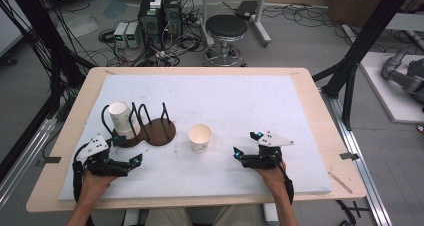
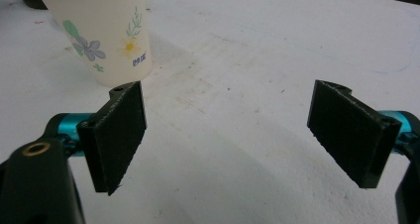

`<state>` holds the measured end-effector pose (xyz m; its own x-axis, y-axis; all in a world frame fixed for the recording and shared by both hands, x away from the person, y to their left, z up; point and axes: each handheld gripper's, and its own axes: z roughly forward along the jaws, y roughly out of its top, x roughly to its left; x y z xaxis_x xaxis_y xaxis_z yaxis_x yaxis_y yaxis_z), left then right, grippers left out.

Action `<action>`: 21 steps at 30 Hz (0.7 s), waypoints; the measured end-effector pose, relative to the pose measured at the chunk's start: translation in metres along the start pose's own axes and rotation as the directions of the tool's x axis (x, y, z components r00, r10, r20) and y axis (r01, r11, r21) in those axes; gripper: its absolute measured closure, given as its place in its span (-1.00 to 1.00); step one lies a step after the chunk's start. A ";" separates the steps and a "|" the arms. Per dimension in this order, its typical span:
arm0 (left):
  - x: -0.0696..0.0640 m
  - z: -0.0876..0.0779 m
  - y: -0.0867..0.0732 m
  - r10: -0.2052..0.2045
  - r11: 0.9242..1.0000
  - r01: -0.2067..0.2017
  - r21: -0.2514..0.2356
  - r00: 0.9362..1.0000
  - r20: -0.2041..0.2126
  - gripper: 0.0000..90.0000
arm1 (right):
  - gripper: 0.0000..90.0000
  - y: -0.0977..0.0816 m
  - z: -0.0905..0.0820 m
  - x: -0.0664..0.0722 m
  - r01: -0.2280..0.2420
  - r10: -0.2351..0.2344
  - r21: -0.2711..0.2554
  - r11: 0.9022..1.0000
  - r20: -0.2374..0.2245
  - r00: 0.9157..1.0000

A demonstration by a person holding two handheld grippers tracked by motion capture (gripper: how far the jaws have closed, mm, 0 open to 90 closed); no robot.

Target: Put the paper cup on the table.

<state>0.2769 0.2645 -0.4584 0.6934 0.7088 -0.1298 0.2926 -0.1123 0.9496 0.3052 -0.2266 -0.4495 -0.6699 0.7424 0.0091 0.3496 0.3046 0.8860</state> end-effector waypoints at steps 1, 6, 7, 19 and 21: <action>0.000 0.000 0.000 0.008 1.000 -0.008 0.005 1.000 -0.002 -0.96 | -0.65 0.000 0.000 0.000 0.001 -0.001 -0.005 1.000 0.002 1.000; 0.000 0.000 0.000 0.000 1.000 0.000 0.000 1.000 -0.004 -0.96 | -0.66 -0.001 -0.001 0.000 0.001 -0.001 -0.007 1.000 0.005 1.000; 0.000 0.000 0.000 0.001 1.000 -0.001 -0.003 1.000 -0.006 -0.96 | -0.66 -0.001 0.000 0.000 0.001 -0.001 -0.008 1.000 0.004 1.000; -0.002 -0.001 -0.001 0.011 1.000 -0.011 -0.012 1.000 -0.013 -0.96 | -0.66 -0.001 0.000 0.000 0.004 -0.004 -0.004 1.000 0.001 1.000; -0.002 -0.001 -0.001 0.017 1.000 -0.017 -0.016 1.000 -0.016 -0.96 | -0.66 -0.001 0.000 0.000 0.002 -0.002 -0.004 1.000 0.001 1.000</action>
<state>0.2743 0.2642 -0.4584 0.6876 0.7178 -0.1094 0.2705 -0.1134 0.9560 0.3052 -0.2269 -0.4504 -0.6699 0.7424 0.0067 0.3456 0.3038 0.8878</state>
